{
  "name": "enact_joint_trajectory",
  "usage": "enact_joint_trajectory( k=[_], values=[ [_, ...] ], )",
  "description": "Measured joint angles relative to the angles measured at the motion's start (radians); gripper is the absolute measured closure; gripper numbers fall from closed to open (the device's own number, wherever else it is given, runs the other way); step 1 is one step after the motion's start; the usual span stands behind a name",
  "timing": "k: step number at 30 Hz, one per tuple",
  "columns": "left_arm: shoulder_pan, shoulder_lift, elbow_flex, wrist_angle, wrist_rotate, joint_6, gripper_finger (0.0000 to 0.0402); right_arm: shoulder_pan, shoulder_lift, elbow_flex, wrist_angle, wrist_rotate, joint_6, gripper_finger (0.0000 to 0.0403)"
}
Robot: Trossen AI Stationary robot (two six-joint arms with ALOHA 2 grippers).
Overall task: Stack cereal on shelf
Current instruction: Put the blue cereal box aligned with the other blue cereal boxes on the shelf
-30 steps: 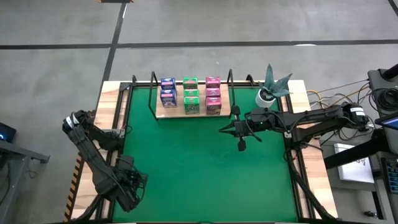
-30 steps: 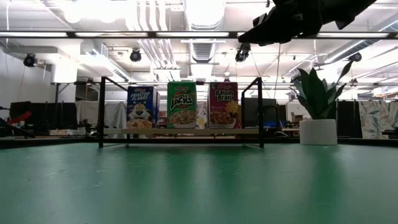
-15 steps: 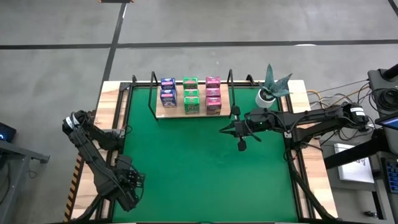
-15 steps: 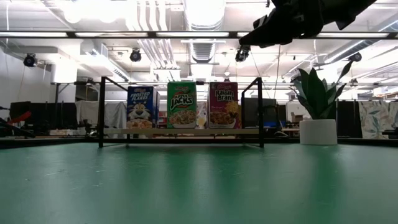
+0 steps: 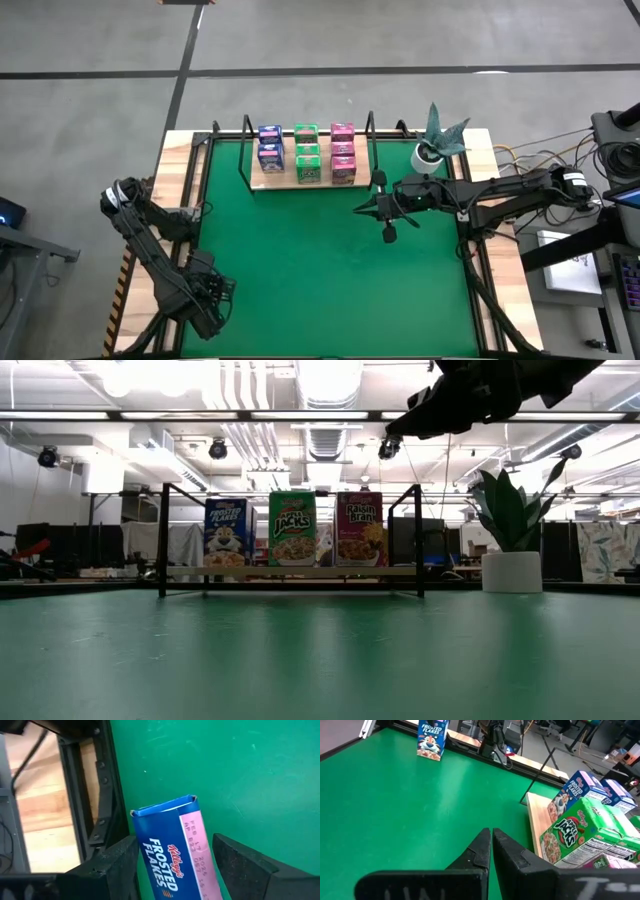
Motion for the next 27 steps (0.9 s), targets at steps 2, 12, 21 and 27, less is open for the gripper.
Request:
enact_joint_trajectory(
  k=[2,12,21,27],
  values=[
    [0.0,0.001,-0.013,0.023,0.0,0.0,0.017,0.0,0.0,0.0,-0.001,0.0,0.001,0.0394],
    [0.0,0.001,0.003,0.026,0.0,0.024,0.023,0.0,0.0,0.0,0.0,0.0,0.001,0.0394],
    [0.014,0.001,0.075,0.034,-0.196,0.206,0.0259,0.0,0.0,0.0,-0.002,0.0,0.002,0.0394],
    [0.132,0.001,0.204,0.037,-0.608,0.682,0.026,0.0,0.0,0.0,-0.002,0.0,0.001,0.0394]
  ],
)
